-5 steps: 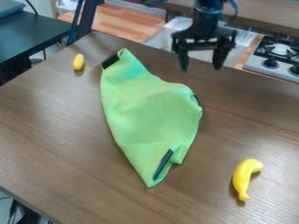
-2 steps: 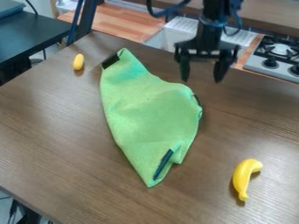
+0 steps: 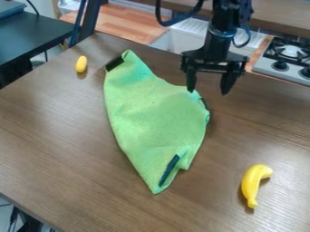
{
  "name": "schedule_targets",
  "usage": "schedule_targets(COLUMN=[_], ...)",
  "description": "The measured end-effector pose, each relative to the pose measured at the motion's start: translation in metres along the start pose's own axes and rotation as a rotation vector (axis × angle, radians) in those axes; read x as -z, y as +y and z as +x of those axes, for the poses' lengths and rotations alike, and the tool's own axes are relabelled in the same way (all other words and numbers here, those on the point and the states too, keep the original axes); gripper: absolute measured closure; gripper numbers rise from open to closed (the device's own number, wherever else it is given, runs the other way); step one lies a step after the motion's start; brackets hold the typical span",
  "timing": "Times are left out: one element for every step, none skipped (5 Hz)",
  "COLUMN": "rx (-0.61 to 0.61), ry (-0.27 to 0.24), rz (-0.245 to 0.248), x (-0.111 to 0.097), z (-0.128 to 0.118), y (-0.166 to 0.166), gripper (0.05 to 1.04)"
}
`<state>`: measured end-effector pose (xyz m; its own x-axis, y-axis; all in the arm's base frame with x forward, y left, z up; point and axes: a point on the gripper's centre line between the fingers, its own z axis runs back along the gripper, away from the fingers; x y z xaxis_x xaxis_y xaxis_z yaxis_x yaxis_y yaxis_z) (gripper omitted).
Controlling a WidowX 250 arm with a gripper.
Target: Unfolded the cloth from top right to bottom left
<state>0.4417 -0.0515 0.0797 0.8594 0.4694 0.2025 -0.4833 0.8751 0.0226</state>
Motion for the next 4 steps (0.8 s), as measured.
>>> schedule_targets(rx=[0.006, 0.024, 0.033, 0.036], ry=[0.006, 0.014, 0.009, 0.001], rz=[0.015, 0.022, 0.034, 0.044], x=[0.008, 0.015, 0.021, 0.024], z=[-0.002, -0.008, -0.010, -0.010], y=[-0.001, -0.007, -0.009, -0.009], gripper=[0.083, 0.127, 0.408, 0.713])
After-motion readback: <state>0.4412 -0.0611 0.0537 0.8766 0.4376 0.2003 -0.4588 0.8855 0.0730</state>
